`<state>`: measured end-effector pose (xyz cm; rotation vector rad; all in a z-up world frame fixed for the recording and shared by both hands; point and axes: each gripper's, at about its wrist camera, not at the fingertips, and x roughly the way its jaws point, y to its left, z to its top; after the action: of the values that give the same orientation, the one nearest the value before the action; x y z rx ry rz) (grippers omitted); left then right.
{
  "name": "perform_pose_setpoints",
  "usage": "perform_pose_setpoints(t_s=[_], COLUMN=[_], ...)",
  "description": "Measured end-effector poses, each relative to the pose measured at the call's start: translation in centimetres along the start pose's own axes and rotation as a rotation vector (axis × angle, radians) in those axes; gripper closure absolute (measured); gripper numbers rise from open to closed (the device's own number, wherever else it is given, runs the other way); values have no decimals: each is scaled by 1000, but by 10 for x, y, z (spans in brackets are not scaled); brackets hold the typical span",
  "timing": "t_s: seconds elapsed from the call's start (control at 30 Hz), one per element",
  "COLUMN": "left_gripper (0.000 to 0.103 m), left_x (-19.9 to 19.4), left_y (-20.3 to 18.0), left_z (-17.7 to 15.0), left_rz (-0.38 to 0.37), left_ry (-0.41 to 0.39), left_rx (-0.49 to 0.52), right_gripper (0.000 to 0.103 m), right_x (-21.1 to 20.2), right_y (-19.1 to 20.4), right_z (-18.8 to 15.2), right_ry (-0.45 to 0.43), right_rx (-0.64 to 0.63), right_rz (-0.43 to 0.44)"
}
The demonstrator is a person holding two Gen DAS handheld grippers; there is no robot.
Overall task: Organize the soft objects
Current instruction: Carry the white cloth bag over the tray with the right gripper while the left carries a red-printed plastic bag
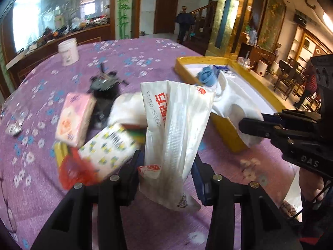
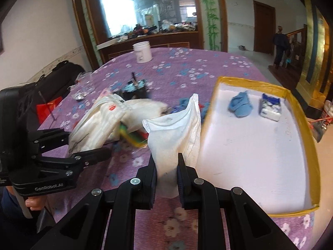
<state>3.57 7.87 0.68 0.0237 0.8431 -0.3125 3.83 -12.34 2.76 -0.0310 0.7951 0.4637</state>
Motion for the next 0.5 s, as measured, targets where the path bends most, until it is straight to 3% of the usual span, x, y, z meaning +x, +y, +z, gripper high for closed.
perform_pose_setpoints(t_s=[0.5], left_gripper=[59], left_x=[28], left_y=[-66], left_z=[53], left_rz=[-96], left_ry=[-10], left_rx=[86], right_gripper=[85], right_x=[-26], right_y=[-84], right_z=[-2], right_ry=[-63], right_rx=[209], right_rz=[-82])
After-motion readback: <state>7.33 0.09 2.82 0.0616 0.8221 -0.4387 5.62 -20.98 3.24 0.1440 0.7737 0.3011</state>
